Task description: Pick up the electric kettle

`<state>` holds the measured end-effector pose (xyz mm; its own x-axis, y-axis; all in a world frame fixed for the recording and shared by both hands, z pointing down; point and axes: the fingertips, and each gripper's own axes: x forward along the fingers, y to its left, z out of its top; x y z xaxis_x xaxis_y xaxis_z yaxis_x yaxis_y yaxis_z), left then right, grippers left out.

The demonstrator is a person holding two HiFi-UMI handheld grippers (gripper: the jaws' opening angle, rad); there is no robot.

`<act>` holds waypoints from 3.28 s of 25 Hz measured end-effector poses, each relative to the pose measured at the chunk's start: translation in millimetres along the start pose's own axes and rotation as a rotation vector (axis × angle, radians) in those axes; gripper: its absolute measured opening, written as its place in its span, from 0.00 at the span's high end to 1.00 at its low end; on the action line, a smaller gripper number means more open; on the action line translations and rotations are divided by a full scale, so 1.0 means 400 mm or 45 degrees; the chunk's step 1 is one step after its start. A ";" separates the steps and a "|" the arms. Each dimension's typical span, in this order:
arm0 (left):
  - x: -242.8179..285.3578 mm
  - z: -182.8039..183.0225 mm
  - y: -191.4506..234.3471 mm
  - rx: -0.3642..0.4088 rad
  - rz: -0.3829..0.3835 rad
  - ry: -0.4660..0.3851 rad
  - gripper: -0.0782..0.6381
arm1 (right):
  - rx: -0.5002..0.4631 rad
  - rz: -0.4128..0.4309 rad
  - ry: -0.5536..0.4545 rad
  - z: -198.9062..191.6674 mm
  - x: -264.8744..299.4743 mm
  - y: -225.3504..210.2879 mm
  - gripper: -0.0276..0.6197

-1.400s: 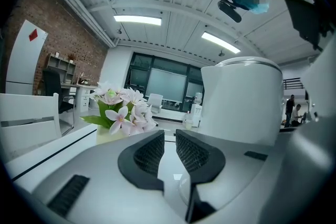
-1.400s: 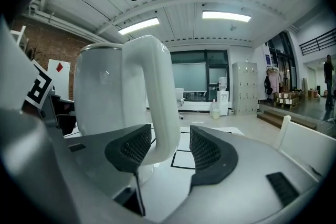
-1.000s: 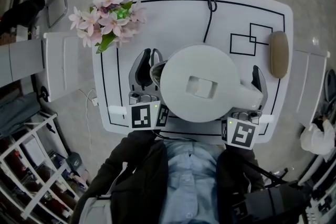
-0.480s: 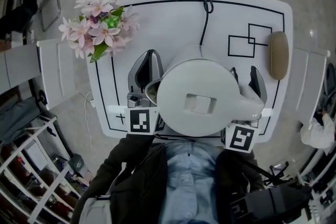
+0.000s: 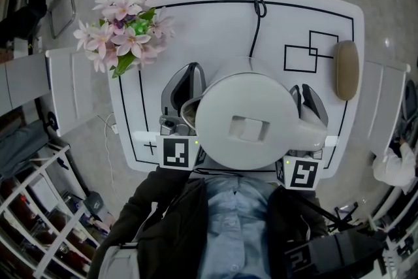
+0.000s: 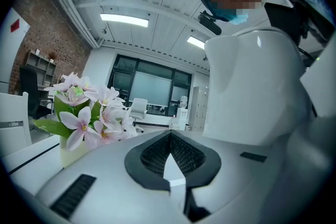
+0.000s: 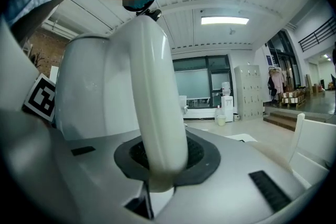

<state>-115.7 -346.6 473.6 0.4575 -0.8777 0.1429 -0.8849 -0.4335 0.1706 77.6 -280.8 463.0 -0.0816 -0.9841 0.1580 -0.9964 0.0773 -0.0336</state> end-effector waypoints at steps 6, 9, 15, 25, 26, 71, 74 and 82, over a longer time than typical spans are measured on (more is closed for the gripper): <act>-0.002 0.008 0.003 0.010 0.006 -0.018 0.88 | 0.009 0.030 -0.048 0.013 -0.002 0.006 0.86; -0.003 0.015 0.002 0.013 0.010 -0.028 0.88 | 0.035 0.059 -0.055 0.008 -0.014 0.010 0.86; -0.003 0.024 0.003 0.001 0.019 -0.044 0.88 | 0.087 0.088 -0.089 0.027 -0.017 0.013 0.86; -0.023 0.052 0.002 -0.008 0.034 -0.081 0.88 | 0.137 0.144 -0.143 0.052 -0.034 0.028 0.85; -0.027 0.057 0.001 -0.005 0.033 -0.086 0.88 | 0.147 0.150 -0.152 0.058 -0.036 0.030 0.85; -0.376 0.449 -0.147 0.083 0.184 -0.487 0.88 | 0.099 0.460 -0.494 0.455 -0.301 0.111 0.90; -0.382 0.454 -0.150 0.084 0.193 -0.491 0.88 | 0.097 0.469 -0.500 0.461 -0.303 0.111 0.90; -0.408 0.475 -0.171 0.091 0.205 -0.511 0.88 | 0.085 0.476 -0.520 0.485 -0.329 0.108 0.90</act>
<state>-146.5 -212.6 253.2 0.2554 -0.9390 -0.2301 -0.9524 -0.2853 0.1070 49.4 -179.1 249.3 -0.4011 -0.8748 -0.2718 -0.8968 0.4355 -0.0783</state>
